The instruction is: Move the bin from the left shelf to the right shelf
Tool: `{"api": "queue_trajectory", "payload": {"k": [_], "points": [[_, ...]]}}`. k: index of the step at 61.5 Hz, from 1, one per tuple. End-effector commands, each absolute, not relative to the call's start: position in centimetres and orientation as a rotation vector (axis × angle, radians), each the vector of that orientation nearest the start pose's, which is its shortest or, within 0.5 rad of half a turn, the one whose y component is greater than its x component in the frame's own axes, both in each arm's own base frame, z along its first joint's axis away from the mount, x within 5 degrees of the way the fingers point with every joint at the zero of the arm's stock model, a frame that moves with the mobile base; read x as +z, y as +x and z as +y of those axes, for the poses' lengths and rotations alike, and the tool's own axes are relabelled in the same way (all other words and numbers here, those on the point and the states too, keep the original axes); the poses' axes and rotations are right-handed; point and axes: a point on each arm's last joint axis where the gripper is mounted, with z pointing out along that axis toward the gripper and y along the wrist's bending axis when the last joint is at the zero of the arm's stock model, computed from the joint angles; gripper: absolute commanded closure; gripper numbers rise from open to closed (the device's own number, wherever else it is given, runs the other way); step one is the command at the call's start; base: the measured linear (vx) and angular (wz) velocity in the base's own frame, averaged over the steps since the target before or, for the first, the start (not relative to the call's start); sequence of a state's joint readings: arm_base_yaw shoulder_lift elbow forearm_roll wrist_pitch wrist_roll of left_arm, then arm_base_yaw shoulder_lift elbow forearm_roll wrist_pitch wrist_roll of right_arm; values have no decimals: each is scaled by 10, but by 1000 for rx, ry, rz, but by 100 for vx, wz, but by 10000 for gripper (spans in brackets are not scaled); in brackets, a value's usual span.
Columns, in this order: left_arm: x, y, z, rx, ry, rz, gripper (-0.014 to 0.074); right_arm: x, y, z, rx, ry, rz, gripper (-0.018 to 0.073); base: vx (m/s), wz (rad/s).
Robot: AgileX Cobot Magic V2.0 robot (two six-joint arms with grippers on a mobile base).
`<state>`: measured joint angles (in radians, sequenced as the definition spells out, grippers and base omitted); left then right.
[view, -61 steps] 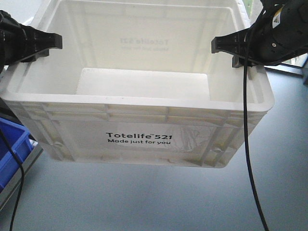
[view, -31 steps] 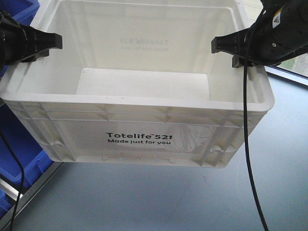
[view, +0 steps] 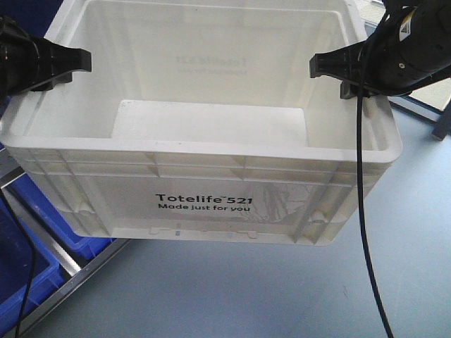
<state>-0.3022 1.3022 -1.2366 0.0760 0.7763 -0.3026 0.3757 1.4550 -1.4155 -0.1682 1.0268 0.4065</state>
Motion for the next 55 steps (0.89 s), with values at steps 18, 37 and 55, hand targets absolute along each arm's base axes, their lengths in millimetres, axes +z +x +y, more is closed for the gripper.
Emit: {"api": "queue_trajectory", "payload": {"k": [18,37,55], "points": [[405,262,-77,-252,66,2125,514,400,287,92,95,-34,2340,497,3,38],[405,262,-77,-252,66,2125,514,400,287,92,95,-34,2340,497,-1,40],[405,262,-77,-252,66,2125,514,400,287,92,94,-34,2341,497,-3,33]]}}
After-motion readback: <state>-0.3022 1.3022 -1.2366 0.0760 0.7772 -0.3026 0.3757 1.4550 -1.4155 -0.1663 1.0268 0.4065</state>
